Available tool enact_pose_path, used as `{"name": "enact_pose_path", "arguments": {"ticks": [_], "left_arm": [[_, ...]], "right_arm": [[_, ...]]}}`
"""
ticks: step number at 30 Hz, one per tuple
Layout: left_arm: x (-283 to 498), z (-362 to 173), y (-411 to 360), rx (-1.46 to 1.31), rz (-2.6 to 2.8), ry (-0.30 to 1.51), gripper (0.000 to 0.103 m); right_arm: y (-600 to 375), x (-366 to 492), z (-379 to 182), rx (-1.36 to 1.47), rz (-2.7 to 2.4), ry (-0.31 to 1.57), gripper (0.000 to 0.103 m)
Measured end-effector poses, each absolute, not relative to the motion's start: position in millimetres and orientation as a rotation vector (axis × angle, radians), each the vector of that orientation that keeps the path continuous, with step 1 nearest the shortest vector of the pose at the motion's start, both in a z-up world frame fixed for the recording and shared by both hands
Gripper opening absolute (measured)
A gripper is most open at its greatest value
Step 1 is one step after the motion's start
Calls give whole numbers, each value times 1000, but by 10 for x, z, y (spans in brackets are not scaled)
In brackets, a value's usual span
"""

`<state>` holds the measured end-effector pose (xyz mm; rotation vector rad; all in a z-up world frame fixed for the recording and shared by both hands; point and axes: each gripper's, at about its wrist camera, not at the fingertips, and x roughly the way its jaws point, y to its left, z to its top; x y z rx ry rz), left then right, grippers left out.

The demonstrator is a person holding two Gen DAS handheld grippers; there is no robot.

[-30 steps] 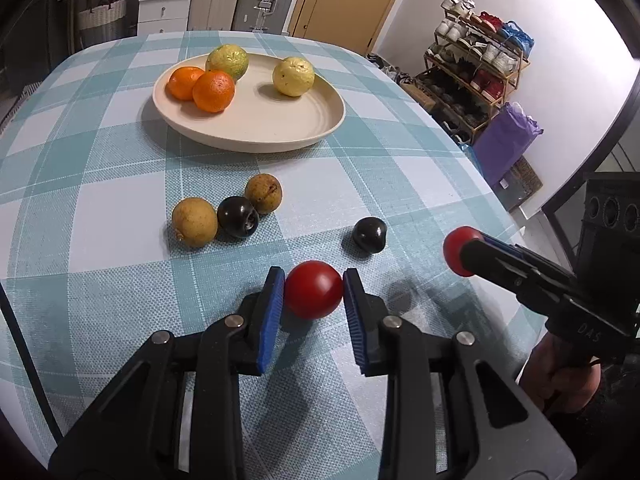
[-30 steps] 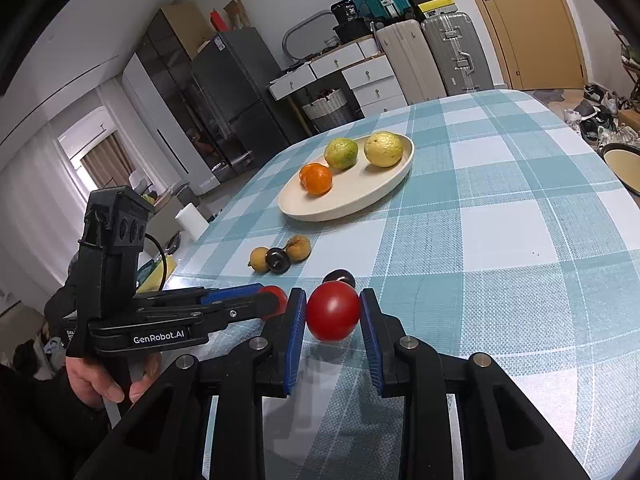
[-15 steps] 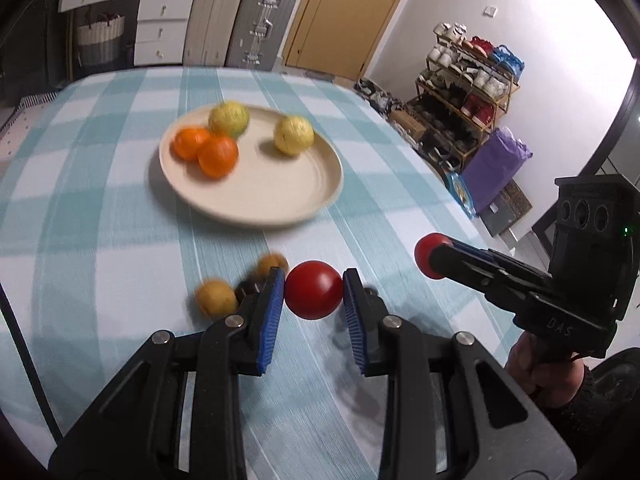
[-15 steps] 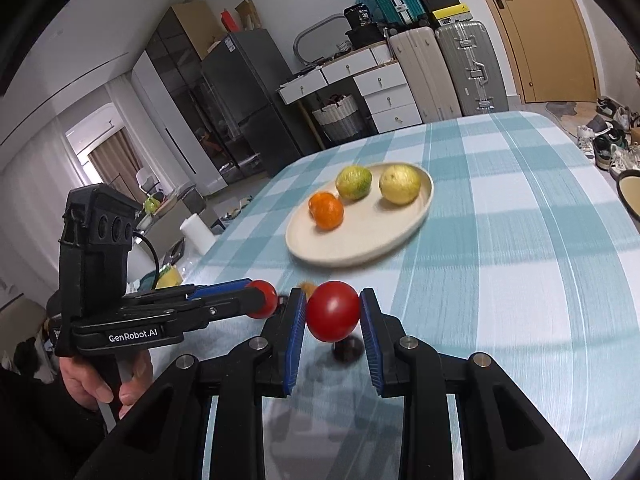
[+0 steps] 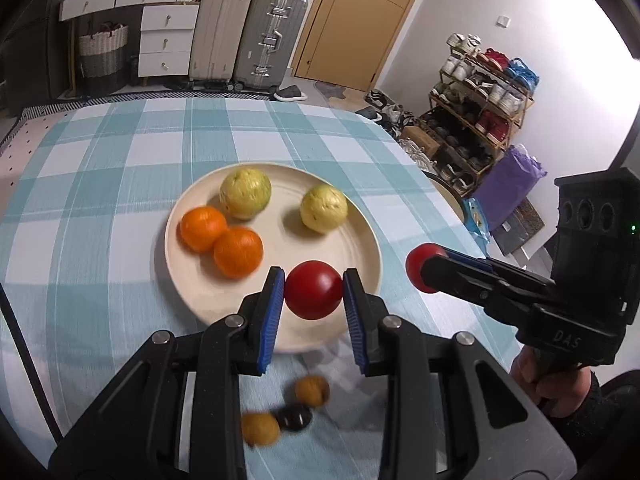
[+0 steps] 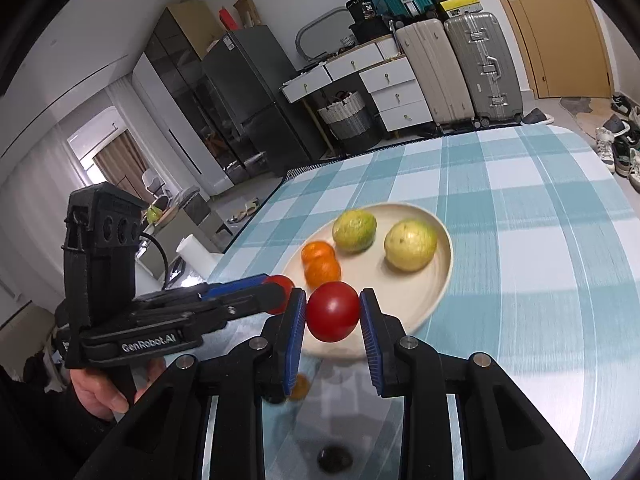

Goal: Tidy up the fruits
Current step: 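Carry both held cherry tomatoes up and over onto the cream plate, then open both tools to set the tomatoes between the citrus fruits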

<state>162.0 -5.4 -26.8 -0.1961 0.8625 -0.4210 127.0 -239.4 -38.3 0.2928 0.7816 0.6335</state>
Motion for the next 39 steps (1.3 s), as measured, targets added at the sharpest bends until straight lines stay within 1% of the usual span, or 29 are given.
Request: {"name": "enact_pose_path", "arguments": {"ticks": [8, 16, 26, 31, 33, 34, 35, 37, 39], "left_arm": [[2146, -344, -152, -201, -419, 878, 27], [2486, -438, -219, -204, -411, 889, 27], [2721, -614, -262, -218, -404, 913, 27], [2756, -624, -284, -211, -410, 905, 27], [2765, -628, -295, -202, -409, 906, 27], [2764, -624, -299, -203, -419, 905, 27], [2758, -616, -302, -203, -423, 904, 27], [2737, -591, -306, -197, -427, 896, 27], [2711, -564, -297, -193, -422, 890, 27]], "right_arm": [[-2330, 1869, -332, 283, 624, 798, 28], [-2237, 2244, -435, 284, 618, 821, 28], [-2248, 2553, -686, 364, 573, 864, 28], [-2181, 2632, -739, 355, 563, 875, 28], [-2172, 2645, -750, 354, 561, 880, 31], [-2173, 2650, -752, 355, 558, 879, 39], [-2181, 2642, -745, 358, 560, 874, 45], [-2211, 2602, -693, 370, 582, 839, 50], [-2238, 2559, -633, 361, 574, 818, 50]]}}
